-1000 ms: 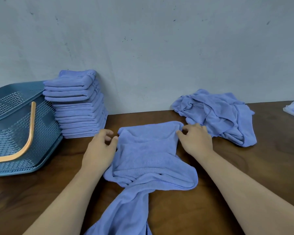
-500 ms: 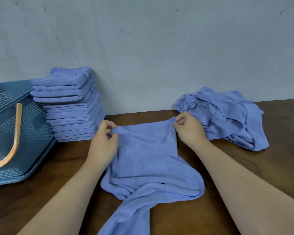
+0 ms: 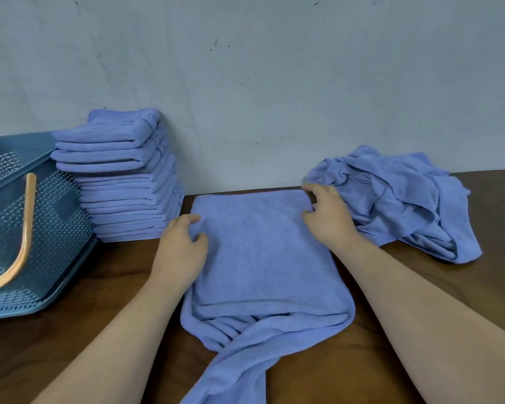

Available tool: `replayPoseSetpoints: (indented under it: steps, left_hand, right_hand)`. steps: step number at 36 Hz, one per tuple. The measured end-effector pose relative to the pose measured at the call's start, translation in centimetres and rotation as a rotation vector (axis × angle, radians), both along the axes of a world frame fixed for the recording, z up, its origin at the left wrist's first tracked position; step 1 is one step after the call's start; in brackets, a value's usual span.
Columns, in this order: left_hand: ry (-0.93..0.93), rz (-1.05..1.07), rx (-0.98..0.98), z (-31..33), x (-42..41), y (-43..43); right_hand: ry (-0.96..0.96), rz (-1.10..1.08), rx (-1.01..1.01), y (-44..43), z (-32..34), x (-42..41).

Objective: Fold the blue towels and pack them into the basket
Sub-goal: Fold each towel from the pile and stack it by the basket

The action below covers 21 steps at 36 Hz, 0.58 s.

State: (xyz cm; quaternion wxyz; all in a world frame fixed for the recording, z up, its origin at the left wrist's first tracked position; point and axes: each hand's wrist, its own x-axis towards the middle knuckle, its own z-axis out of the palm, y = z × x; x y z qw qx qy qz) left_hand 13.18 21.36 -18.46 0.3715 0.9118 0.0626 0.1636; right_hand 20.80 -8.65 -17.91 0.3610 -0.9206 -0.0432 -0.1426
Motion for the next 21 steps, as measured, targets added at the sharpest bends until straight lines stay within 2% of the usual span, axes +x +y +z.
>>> replayPoseSetpoints:
  steps: [5, 8, 11, 14, 16, 21]
  left_hand:
    - [-0.034, -0.027, 0.039, -0.2, -0.1, -0.1]
    - [-0.033, -0.027, 0.038, -0.1, -0.2, -0.1]
    - [-0.038, -0.031, 0.021, 0.0, -0.3, 0.1]
    - [-0.040, -0.038, 0.000, 0.0, -0.2, 0.3]
    - [-0.034, -0.039, -0.034, -0.3, 0.1, 0.5]
    - [-0.014, -0.032, -0.254, -0.4, 0.7, 1.2]
  right_hand:
    - [-0.063, -0.025, -0.197, 0.2, -0.5, -1.4]
    - [-0.109, 0.051, -0.172, 0.3, 0.2, -2.4]
    - [-0.007, 0.167, -0.218, 0.2, -0.1, -4.0]
    - [0.078, 0.222, -0.431, 0.1, -1.6, -5.0]
    - [0.139, 0.231, -0.491, 0.0, -1.9, -4.5]
    - [0.221, 0.237, -0.528, -0.3, -1.4, -2.2]
